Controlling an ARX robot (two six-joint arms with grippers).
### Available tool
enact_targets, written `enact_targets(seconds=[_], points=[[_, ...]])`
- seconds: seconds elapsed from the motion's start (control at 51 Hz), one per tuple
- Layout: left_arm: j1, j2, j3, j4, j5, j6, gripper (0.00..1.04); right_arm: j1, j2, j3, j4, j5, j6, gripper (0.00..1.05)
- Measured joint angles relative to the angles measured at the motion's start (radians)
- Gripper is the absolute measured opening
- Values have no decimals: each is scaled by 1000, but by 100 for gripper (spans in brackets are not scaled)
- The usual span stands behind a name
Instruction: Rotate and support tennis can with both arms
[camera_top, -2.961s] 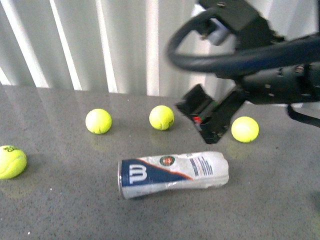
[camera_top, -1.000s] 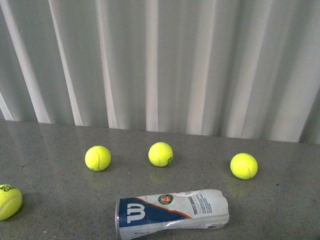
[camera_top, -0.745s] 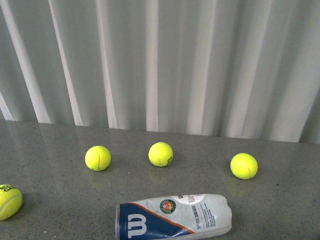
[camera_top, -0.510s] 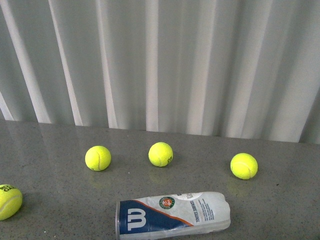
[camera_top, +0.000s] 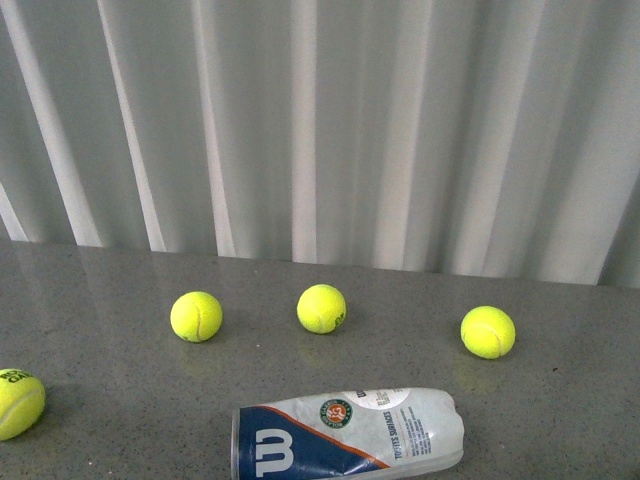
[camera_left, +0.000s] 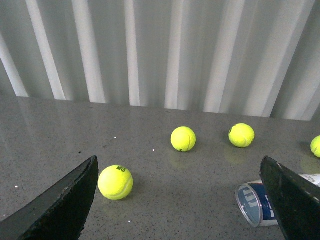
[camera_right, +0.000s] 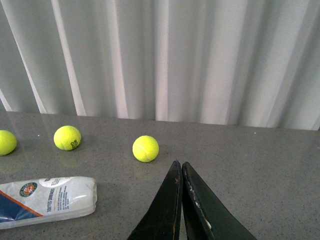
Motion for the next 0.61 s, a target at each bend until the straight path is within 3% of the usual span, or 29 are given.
enact_targets(seconds=[0.039, 0.608], points=[[0, 1, 0, 0, 0, 0, 98, 0, 0, 0, 0, 0, -1, 4], [0, 1, 0, 0, 0, 0, 98, 0, -1, 0, -1, 0, 0, 96]])
